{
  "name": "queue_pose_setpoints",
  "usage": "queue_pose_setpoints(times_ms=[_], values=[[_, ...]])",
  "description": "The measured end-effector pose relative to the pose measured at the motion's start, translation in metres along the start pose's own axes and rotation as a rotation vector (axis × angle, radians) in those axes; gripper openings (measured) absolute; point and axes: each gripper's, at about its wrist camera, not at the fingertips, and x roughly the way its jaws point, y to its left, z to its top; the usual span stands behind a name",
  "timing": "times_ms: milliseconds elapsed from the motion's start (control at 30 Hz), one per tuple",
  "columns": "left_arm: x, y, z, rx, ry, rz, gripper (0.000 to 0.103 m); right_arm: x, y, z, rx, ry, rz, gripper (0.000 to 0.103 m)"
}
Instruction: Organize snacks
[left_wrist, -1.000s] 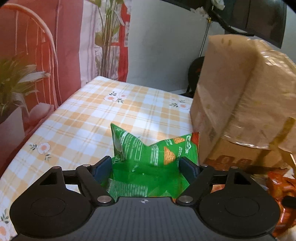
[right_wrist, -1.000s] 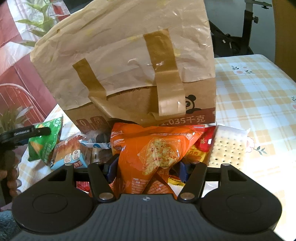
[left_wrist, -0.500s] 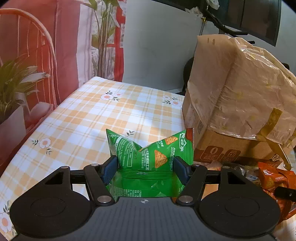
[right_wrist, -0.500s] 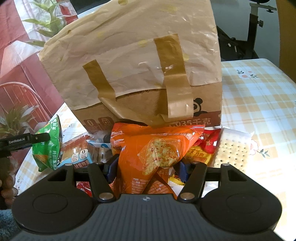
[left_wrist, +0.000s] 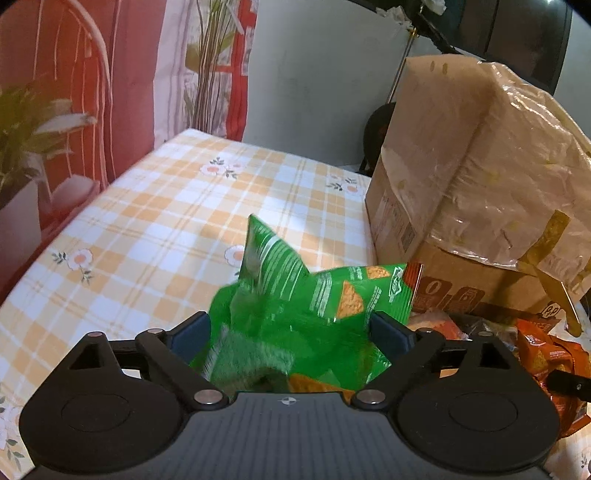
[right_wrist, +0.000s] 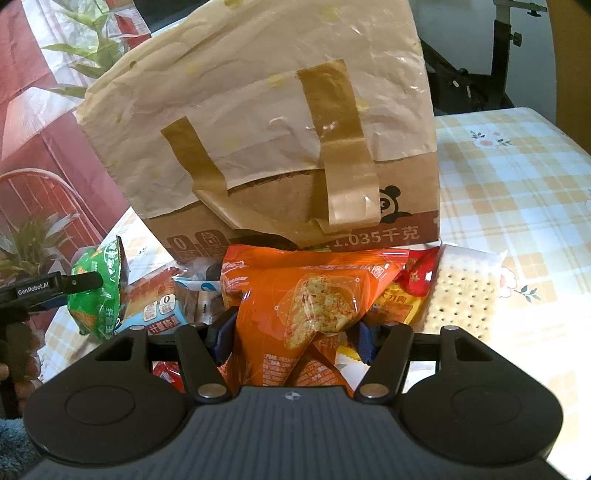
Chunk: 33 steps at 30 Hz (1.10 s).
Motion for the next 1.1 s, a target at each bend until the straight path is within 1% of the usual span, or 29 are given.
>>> queue_pose_setpoints(times_ms=[200,300,367,467,633,900,1100], values=[[0.010,-0.002,0.001,0.049,0.004,0.000,0.097,0.001,0.001,-0.001,-0.001,0.002,-0.003,0.064],[0.010,-0.005,0.001,0.074,-0.013,0.004,0.091,0.002,0.001,0.000,0.000,0.003,-0.003,0.064],[0.005,-0.006,0.001,0.076,-0.027,0.007,0.085,0.001,0.000,0.000,-0.002,0.002,-0.002,0.064],[-0.003,-0.004,0.000,0.065,-0.046,-0.006,0.083,0.001,0.000,0.000,-0.004,0.002,-0.004,0.064],[-0.015,-0.005,0.003,0.056,-0.076,-0.015,0.083,-0.001,0.003,0.000,-0.021,-0.004,-0.005,0.064],[-0.031,-0.020,0.008,0.101,-0.121,-0.024,0.083,-0.005,0.003,0.000,-0.024,-0.016,-0.003,0.064],[-0.039,-0.027,0.009,0.123,-0.137,-0.031,0.083,-0.009,0.004,0.000,-0.028,-0.030,0.002,0.064]])
